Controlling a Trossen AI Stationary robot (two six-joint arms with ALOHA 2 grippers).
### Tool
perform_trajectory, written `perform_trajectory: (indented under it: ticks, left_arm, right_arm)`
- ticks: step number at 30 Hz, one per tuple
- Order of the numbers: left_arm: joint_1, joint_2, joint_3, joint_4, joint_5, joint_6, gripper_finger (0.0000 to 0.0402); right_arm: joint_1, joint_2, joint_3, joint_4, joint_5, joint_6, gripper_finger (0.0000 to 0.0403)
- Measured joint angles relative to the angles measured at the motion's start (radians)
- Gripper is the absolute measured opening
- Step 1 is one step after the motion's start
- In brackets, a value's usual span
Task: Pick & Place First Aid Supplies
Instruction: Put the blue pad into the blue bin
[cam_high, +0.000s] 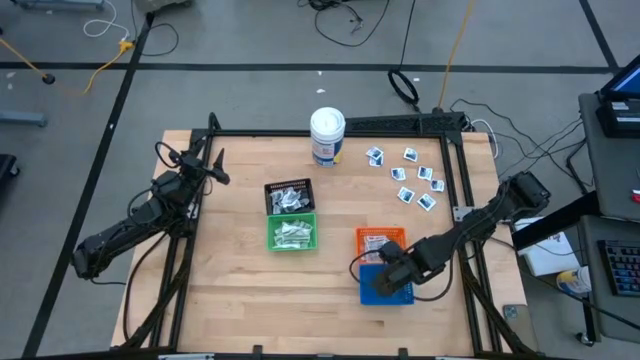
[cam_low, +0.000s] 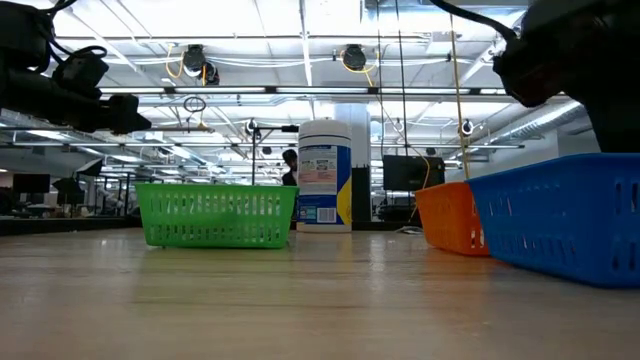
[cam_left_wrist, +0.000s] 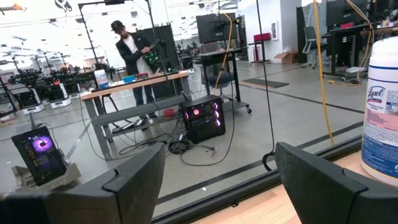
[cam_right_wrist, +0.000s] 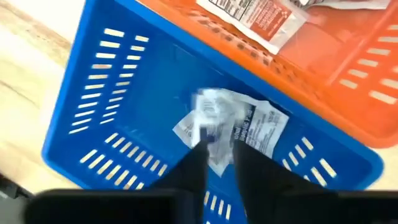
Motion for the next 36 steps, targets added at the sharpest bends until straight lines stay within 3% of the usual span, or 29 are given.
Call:
perform_trajectory:
  ticks: [7,13,22,29,36]
  left_arm:
    - [0.000,0.000,0.000,0.000,0.000,0.000,0.0305]
    - [0.000,0.000,0.000,0.000,0.000,0.000,0.0306]
    - [0.000,0.000,0.000,0.000,0.000,0.000,0.0306]
    - [0.000,0.000,0.000,0.000,0.000,0.000,0.0305]
    - [0.000,0.000,0.000,0.000,0.000,0.000,0.0305]
  right_arm:
    - [-0.032,-0.059,0.000,-0.004,0.001,-0.091,0.0192]
    - [-0.087,-0.123,0.000,-0.005,-0.015,-0.213,0.0248]
    - [-0.184,-0.169,0.000,-0.009,-0.057,-0.407,0.0258]
    - [-0.362,-0.169,0.000,-0.009,-0.055,-0.635,0.0255]
    - [-0.582,-0.169,0.000,0.006,-0.054,-0.992,0.0254]
